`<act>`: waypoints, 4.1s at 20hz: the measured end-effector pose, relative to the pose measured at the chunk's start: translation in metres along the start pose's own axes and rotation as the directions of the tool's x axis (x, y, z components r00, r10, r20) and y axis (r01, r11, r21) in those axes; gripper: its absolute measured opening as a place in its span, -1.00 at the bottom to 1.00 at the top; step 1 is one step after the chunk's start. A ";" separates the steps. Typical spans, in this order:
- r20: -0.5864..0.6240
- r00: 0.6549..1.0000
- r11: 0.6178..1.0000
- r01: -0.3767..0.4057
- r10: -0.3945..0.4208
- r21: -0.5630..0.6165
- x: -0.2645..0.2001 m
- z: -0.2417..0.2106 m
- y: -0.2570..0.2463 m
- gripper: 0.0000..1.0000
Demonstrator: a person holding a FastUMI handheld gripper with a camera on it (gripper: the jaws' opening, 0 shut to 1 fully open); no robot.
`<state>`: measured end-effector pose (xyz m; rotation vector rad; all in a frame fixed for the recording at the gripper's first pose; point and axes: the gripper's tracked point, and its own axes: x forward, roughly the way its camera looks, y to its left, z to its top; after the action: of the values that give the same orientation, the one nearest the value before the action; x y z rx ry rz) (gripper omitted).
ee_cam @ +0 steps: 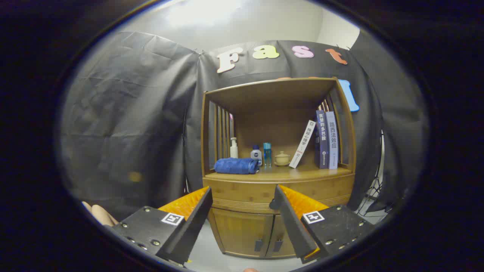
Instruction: Pull open the drawer, take out the items inside it, and place them on the countertop above the cabinet.
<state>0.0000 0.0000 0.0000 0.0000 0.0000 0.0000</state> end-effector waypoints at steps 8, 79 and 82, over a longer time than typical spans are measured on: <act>-0.040 0.999 0.999 0.015 -0.017 -0.048 -0.001 -0.027 -0.002 0.97; -0.313 0.943 0.977 0.165 -0.116 0.134 0.002 -0.109 -0.051 -0.51; -0.260 0.947 0.979 0.201 -0.188 0.025 -0.007 -0.084 -0.071 -0.99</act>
<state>-0.0068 -0.0705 -0.0837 0.0517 0.2591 -0.1980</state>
